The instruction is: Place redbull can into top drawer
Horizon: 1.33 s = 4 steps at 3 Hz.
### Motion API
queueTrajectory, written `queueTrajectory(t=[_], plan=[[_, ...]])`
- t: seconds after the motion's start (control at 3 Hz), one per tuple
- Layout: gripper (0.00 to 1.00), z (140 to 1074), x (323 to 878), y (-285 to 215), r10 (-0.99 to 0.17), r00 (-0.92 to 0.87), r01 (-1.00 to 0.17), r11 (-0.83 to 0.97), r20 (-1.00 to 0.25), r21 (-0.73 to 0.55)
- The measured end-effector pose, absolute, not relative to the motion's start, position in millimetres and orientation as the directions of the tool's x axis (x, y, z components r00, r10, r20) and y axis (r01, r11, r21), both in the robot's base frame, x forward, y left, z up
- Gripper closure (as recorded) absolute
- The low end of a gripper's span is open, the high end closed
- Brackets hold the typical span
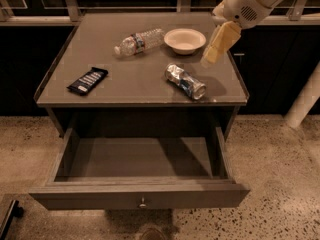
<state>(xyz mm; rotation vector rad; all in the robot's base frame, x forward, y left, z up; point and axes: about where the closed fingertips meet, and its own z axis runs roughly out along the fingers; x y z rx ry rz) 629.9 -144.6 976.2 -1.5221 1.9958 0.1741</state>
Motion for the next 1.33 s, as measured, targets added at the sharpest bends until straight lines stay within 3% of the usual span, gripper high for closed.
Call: queueTrajectory(t=[0.67, 1.33], plan=[[0.0, 933, 665, -113, -0.746, -0.187, -0.918, 0.364, -0.639, -0.156], [0.0, 887, 659, -99, -0.713, -0.257, -0.918, 0.391, -0.652, -0.066]])
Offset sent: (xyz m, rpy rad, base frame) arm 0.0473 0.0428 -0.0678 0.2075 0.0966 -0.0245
